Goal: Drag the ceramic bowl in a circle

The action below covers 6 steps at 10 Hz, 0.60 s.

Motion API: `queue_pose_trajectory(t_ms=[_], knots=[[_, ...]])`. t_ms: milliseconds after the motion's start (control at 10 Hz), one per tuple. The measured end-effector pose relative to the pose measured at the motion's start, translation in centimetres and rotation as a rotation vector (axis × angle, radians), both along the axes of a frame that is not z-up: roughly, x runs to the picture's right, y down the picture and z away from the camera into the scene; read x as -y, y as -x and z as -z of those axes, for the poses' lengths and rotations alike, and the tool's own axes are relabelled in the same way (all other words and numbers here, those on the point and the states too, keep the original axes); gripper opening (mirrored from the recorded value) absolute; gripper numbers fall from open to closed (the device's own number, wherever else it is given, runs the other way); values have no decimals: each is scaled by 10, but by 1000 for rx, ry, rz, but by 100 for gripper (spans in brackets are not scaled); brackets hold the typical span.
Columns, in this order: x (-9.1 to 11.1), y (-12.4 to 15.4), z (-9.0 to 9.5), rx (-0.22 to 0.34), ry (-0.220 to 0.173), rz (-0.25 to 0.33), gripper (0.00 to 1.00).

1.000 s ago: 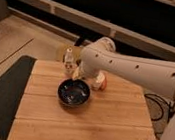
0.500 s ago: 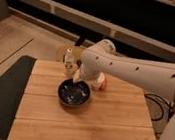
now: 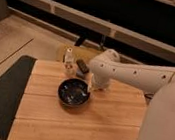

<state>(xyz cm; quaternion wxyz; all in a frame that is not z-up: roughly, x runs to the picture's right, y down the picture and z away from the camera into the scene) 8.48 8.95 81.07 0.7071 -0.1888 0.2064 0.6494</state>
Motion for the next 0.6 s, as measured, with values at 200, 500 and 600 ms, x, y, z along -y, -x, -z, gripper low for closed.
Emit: queue_pose_trajectory(t_ms=[200, 500, 600], knots=[[-14, 17, -30, 51, 25, -47, 65], [-27, 32, -53, 126, 49, -82, 65], [-30, 37, -60, 156, 58, -81, 65]])
